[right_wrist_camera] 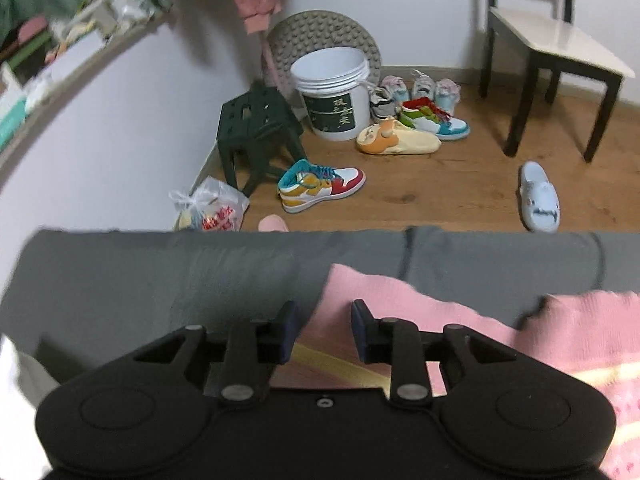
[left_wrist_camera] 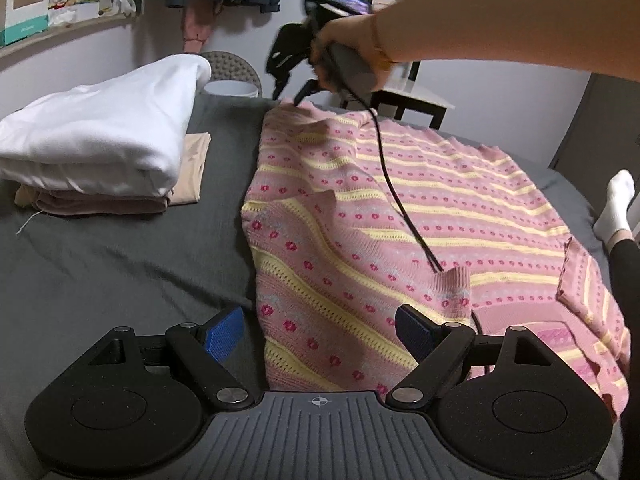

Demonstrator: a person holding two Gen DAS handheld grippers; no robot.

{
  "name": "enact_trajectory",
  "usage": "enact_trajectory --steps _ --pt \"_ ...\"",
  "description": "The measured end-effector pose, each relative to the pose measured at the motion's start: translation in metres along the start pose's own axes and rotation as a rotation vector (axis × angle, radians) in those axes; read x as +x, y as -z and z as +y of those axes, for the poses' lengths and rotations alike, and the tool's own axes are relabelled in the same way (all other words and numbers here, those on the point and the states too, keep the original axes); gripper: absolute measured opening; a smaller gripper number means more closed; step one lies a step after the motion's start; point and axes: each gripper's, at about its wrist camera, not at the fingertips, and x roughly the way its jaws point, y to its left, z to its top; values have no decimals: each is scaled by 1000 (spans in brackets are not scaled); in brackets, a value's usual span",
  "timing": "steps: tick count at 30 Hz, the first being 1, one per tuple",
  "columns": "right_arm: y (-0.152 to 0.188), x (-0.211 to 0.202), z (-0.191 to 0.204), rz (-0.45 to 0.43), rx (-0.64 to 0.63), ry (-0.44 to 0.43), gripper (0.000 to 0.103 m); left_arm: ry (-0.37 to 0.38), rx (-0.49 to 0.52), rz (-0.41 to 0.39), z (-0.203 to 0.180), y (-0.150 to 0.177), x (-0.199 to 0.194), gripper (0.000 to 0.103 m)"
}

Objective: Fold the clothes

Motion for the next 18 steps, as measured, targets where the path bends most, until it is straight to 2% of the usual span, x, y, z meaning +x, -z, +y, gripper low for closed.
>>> enact_trajectory --steps 1,4,6,10,12,13,16,18 --pt "1 7 8 1 -25 21 28 -3 3 3 0 0 1 84" --pt "3 21 23 -9 -84 85 5 -8 -4 19 2 1 5 84" --pt "-1 21 28 -39 -87 99 5 -6 -17 29 4 1 8 84" --pt "-13 17 38 -84 -88 16 5 2 -36 29 8 1 7 84" --pt "-15 25 42 -54 -95 6 5 6 -39 21 8 0 6 84" --pt "-14 27 41 -50 -90 -2 8 6 -38 19 7 0 6 84" --pt "-21 22 30 -16 -29 -80 34 4 -31 12 4 -1 5 84" --pt "-30 -1 10 -36 1 -136 35 2 -20 4 2 -1 4 84"
